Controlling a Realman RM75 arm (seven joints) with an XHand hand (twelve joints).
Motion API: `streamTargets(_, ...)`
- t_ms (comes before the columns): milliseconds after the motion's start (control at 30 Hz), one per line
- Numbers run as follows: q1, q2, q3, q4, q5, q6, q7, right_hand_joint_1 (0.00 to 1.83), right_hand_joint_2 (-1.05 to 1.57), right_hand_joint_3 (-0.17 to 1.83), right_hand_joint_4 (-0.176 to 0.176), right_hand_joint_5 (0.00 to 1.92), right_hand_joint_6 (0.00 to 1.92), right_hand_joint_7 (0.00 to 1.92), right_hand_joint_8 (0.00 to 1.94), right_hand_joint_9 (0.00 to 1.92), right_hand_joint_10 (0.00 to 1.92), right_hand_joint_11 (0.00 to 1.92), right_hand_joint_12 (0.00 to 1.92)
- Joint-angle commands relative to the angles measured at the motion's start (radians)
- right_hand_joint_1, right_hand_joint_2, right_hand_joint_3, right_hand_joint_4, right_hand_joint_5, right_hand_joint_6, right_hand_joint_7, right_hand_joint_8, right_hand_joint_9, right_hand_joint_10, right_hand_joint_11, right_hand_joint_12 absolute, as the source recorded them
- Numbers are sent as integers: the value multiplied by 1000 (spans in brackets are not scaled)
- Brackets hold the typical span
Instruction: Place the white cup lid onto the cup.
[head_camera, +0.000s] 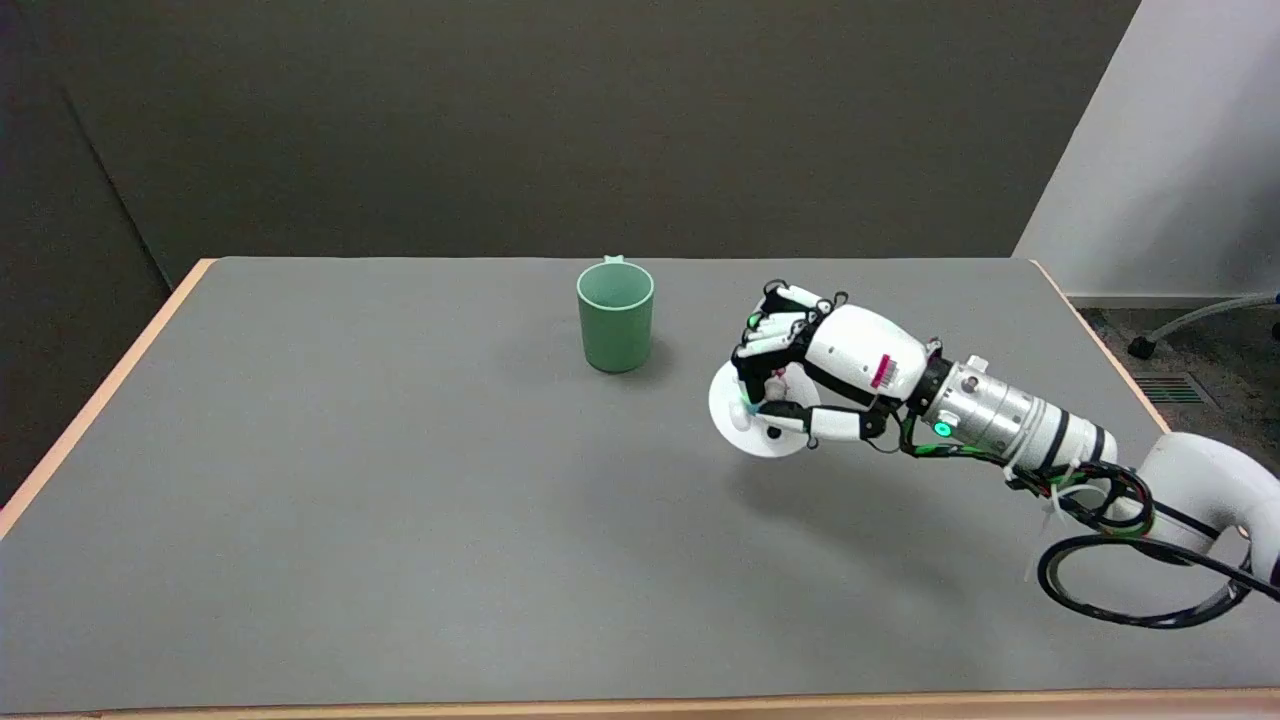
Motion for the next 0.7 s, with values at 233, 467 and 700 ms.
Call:
streamTargets(233, 318, -32, -251, 89, 71, 49, -2, 1135, 1200, 120, 25, 702, 1347, 741, 1434, 540, 858, 10, 1278)
streamTargets(467, 399, -81, -290, 146, 71, 57, 0, 1134, 1202, 120, 26, 701, 1349, 738, 1436, 541, 852, 9, 1276)
streamTargets(700, 485, -134, -344, 213, 71, 58, -2, 1134, 1204, 115, 26, 700, 1351, 739, 1437, 543, 849, 12, 1269)
